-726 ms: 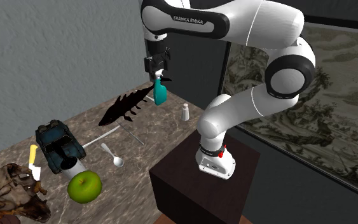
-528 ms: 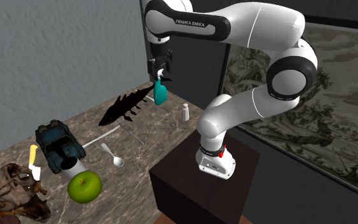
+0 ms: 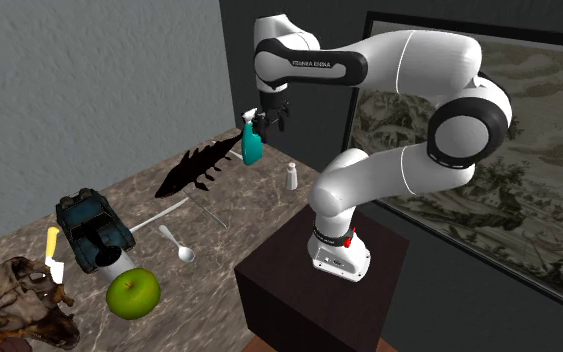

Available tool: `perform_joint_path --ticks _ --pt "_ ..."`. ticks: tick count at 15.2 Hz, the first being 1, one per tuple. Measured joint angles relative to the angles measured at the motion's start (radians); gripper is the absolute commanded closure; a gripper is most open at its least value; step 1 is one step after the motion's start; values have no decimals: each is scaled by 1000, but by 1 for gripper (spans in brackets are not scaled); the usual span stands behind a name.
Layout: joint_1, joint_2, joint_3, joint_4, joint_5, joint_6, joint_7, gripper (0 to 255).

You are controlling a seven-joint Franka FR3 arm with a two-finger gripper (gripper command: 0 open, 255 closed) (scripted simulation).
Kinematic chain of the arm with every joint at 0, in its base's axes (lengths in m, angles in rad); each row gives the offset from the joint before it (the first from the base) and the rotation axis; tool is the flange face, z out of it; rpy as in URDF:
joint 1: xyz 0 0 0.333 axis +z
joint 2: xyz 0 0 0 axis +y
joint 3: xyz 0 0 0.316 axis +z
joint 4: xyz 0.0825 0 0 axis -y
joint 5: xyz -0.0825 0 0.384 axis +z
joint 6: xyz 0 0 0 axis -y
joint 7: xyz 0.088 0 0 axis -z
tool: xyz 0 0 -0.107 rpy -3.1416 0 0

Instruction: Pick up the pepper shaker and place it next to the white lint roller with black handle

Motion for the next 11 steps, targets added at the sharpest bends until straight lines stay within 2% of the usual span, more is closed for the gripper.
perform_joint_path --ticks 9,11 --pt "-110 -23 -198 -234 -103 181 -128 0" --pt "-122 -17 -217 -269 -116 220 -138 0"
